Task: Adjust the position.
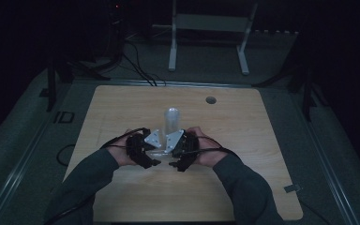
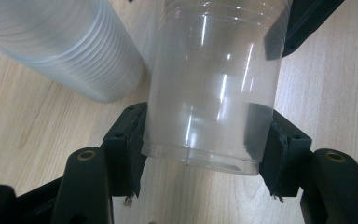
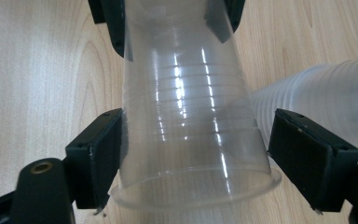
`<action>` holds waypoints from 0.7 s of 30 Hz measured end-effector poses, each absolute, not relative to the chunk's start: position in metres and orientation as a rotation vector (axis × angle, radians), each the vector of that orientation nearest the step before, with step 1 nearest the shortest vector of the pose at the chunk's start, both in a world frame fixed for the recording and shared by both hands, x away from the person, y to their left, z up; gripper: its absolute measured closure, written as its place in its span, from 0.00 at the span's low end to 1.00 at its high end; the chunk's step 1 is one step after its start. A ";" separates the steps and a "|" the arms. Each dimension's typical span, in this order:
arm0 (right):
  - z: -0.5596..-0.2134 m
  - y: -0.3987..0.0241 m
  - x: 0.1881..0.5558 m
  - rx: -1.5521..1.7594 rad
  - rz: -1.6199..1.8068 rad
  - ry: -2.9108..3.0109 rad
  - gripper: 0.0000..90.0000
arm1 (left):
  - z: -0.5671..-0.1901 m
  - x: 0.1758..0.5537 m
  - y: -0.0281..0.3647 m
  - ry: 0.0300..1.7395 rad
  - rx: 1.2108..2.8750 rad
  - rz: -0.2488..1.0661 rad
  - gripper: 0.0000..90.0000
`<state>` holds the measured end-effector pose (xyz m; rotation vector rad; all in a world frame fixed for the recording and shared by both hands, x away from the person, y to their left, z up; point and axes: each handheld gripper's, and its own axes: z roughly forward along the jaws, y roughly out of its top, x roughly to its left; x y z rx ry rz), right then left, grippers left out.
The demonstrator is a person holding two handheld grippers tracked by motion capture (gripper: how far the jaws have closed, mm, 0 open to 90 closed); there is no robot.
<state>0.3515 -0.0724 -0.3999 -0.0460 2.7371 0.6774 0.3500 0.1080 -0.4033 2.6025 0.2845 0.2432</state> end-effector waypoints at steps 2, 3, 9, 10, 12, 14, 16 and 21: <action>-0.398 -0.074 0.351 -0.046 0.693 2.737 0.20 | -0.405 0.351 0.109 0.288 2.606 0.242 0.45; -0.398 -0.075 0.351 -0.048 0.699 2.740 0.20 | -0.405 0.351 0.109 0.282 2.612 0.244 0.45; -0.394 -0.077 0.349 -0.048 0.712 2.726 0.16 | -0.408 0.352 0.111 0.302 2.604 0.241 0.45; -0.392 -0.078 0.348 -0.037 0.726 2.723 0.16 | -0.408 0.352 0.111 0.306 2.603 0.241 0.45; -0.390 -0.079 0.348 -0.039 0.735 2.715 0.16 | -0.408 0.353 0.113 0.313 2.599 0.243 0.45; -0.388 -0.080 0.348 -0.032 0.749 2.710 0.16 | -0.408 0.353 0.114 0.321 2.593 0.243 0.45; -0.386 -0.082 0.348 -0.028 0.760 2.704 0.15 | -0.409 0.353 0.115 0.319 2.594 0.245 0.46; -0.381 -0.086 0.349 -0.007 0.781 2.684 0.15 | -0.411 0.353 0.118 0.339 2.585 0.244 0.46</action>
